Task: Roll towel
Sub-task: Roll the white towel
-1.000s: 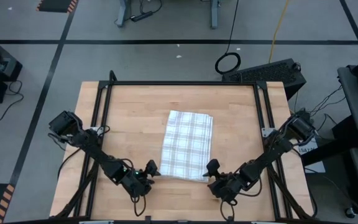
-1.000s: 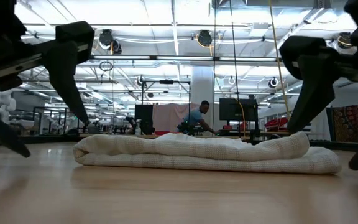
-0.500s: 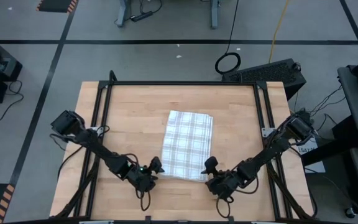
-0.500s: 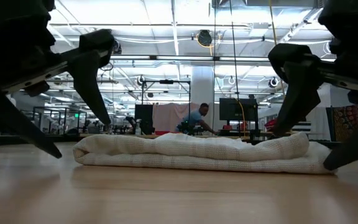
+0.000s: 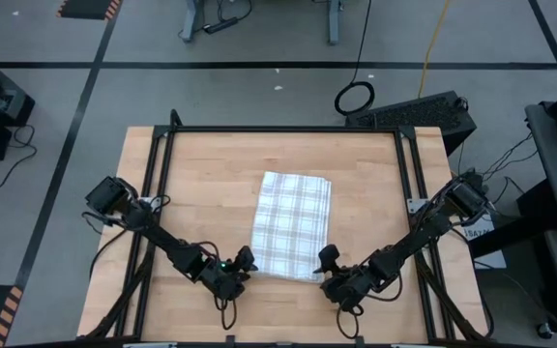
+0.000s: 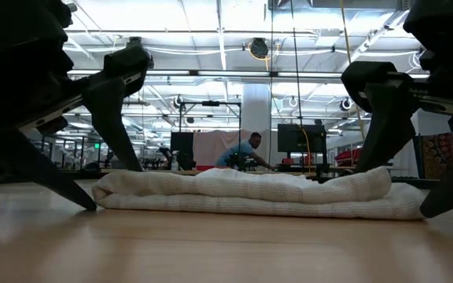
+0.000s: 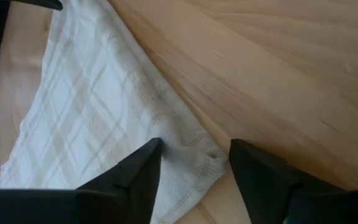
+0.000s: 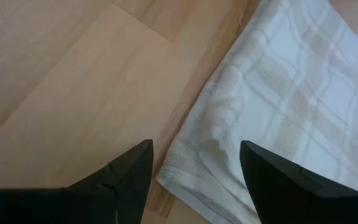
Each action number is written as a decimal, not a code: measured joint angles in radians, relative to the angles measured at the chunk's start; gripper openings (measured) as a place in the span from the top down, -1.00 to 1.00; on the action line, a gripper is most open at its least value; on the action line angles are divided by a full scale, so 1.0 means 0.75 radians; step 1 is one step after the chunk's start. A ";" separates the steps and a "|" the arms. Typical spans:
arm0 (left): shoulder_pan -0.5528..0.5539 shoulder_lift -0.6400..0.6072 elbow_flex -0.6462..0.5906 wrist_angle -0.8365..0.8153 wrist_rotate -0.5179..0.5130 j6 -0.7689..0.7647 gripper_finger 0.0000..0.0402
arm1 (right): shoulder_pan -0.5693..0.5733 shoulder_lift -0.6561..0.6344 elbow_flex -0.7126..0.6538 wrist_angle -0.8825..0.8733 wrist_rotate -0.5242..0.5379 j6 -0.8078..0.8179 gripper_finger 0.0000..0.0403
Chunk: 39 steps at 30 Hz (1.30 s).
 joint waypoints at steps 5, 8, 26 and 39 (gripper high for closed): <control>0.038 0.001 0.000 -0.001 0.034 -0.003 0.18 | 0.000 0.000 0.000 0.017 0.000 0.001 -0.07; 0.058 0.001 0.000 -0.003 0.067 -0.003 0.32 | 0.002 -0.001 0.000 0.032 0.000 0.018 -0.05; 0.079 0.004 -0.001 -0.013 0.094 -0.014 0.88 | 0.033 -0.010 -0.002 -0.093 0.172 -0.146 -0.49; 0.085 0.003 -0.002 -0.014 0.106 -0.082 0.87 | -0.036 0.033 0.001 -0.012 -0.025 -0.150 0.13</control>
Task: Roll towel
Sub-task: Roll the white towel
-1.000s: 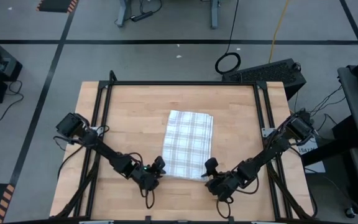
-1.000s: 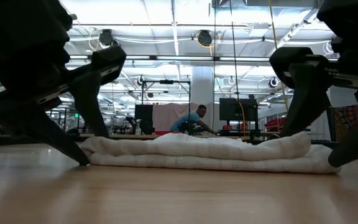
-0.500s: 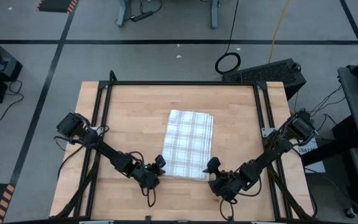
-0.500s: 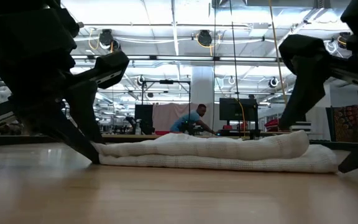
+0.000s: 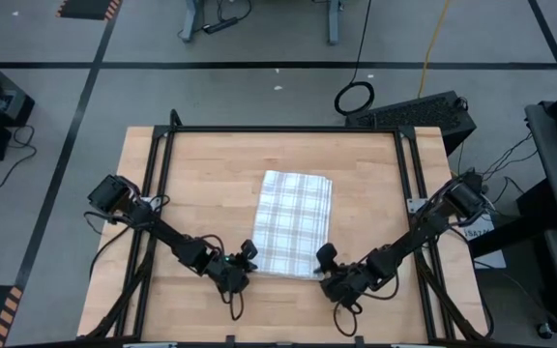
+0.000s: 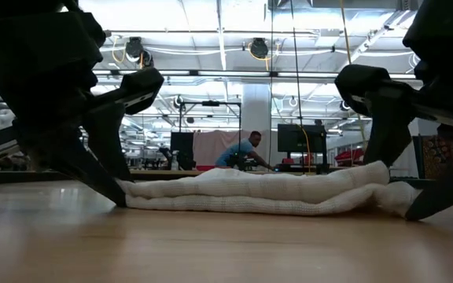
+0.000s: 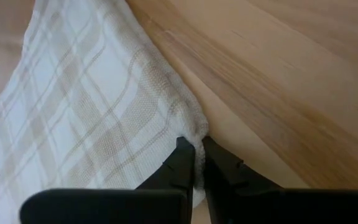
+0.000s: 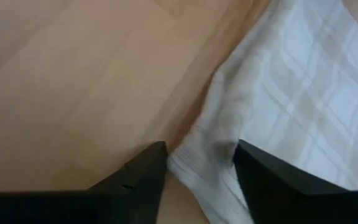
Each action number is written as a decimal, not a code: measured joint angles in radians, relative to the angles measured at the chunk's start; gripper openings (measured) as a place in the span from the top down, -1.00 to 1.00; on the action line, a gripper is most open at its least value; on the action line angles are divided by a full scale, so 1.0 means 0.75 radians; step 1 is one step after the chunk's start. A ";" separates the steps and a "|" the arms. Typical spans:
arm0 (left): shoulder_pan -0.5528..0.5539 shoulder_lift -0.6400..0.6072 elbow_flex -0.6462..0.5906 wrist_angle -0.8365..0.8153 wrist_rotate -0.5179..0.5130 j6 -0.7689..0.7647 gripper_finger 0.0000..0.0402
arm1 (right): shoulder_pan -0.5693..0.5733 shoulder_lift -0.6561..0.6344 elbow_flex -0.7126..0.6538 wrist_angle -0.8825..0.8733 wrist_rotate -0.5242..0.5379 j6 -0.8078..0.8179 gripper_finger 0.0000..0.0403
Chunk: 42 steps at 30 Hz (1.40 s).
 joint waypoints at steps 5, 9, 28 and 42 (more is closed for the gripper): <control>0.002 -0.001 0.000 0.003 0.014 -0.003 0.87 | -0.002 0.006 -0.001 0.040 -0.013 0.044 0.40; -0.009 -0.001 -0.002 0.023 0.014 -0.033 0.87 | -0.001 0.007 -0.001 0.074 -0.017 0.127 0.65; -0.100 -0.156 0.058 0.026 0.285 -0.692 0.87 | 0.065 0.001 -0.003 0.345 -0.155 0.718 0.98; -0.101 -0.184 0.057 0.046 0.467 -1.080 0.87 | 0.099 -0.022 -0.003 0.479 -0.187 1.153 0.99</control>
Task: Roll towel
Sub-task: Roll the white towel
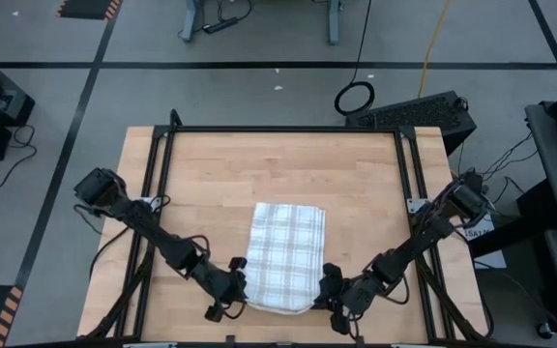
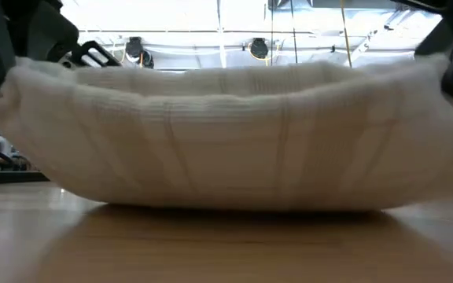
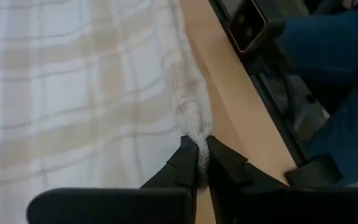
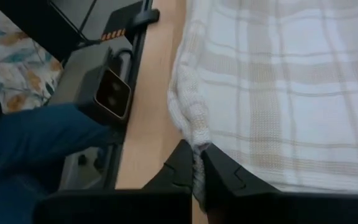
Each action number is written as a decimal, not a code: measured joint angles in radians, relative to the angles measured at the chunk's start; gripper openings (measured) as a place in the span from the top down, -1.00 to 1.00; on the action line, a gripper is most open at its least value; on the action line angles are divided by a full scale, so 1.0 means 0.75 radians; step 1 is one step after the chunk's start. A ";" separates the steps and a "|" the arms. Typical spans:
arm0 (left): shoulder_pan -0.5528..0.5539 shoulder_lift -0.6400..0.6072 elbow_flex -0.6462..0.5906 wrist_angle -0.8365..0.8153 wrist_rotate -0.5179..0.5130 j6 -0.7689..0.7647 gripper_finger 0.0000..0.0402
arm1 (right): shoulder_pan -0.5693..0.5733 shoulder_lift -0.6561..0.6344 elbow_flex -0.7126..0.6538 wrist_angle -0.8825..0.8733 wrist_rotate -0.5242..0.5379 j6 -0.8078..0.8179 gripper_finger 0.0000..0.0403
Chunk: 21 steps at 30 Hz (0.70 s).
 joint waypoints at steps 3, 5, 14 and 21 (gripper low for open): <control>0.012 -0.031 0.000 -0.007 -0.052 0.001 0.87 | 0.000 -0.038 0.000 -0.048 0.002 -0.024 0.99; 0.014 -0.058 0.000 -0.025 -0.107 0.020 0.87 | 0.000 -0.075 0.000 -0.100 0.011 -0.030 0.99; 0.012 -0.082 -0.016 -0.087 -0.401 0.173 0.87 | 0.007 -0.199 0.003 -0.420 0.187 -0.049 0.99; -0.018 0.030 -0.047 0.024 -0.350 0.123 0.87 | 0.015 -0.099 0.003 -0.341 0.037 -0.097 0.98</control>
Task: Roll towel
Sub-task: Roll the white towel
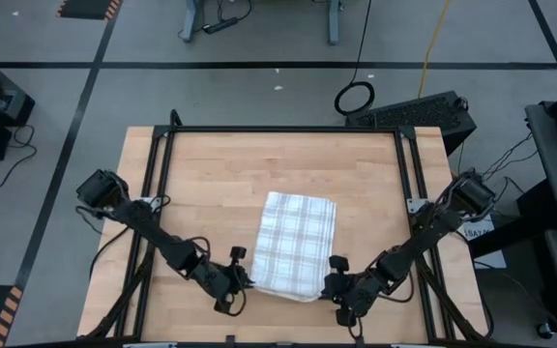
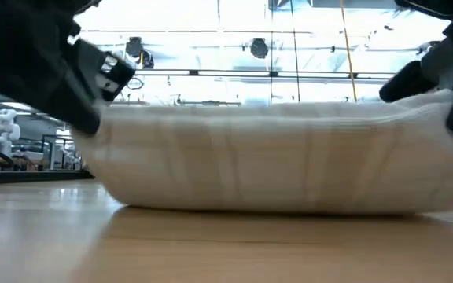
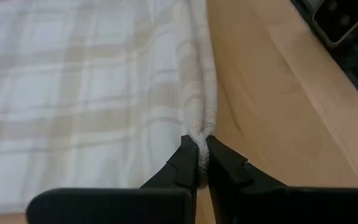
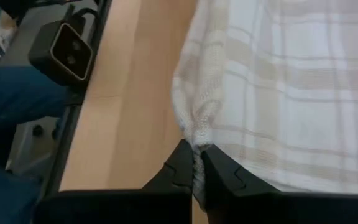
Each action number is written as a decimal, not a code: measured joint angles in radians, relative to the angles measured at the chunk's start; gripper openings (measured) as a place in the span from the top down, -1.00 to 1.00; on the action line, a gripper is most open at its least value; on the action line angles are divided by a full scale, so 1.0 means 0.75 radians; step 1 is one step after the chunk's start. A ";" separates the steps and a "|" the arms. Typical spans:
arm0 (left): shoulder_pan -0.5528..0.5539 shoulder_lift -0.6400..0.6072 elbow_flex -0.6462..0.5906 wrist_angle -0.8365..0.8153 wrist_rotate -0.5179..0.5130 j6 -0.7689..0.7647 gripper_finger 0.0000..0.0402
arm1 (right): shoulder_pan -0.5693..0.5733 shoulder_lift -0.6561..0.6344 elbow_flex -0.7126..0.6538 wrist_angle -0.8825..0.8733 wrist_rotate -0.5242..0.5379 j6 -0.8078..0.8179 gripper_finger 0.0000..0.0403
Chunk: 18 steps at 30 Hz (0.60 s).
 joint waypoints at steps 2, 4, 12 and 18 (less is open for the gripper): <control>-0.009 0.032 0.000 0.020 0.000 -0.021 0.87 | 0.002 0.020 0.001 -0.001 0.010 -0.001 0.98; -0.018 0.063 0.000 0.033 -0.002 -0.040 0.87 | 0.004 0.040 0.000 0.000 0.017 -0.003 0.98; -0.011 0.149 -0.001 0.133 -0.016 -0.073 0.87 | 0.028 0.066 0.000 -0.012 0.006 -0.144 0.76; -0.012 0.153 -0.003 0.134 -0.024 -0.097 0.87 | 0.150 0.067 -0.003 -0.013 0.147 -0.304 0.13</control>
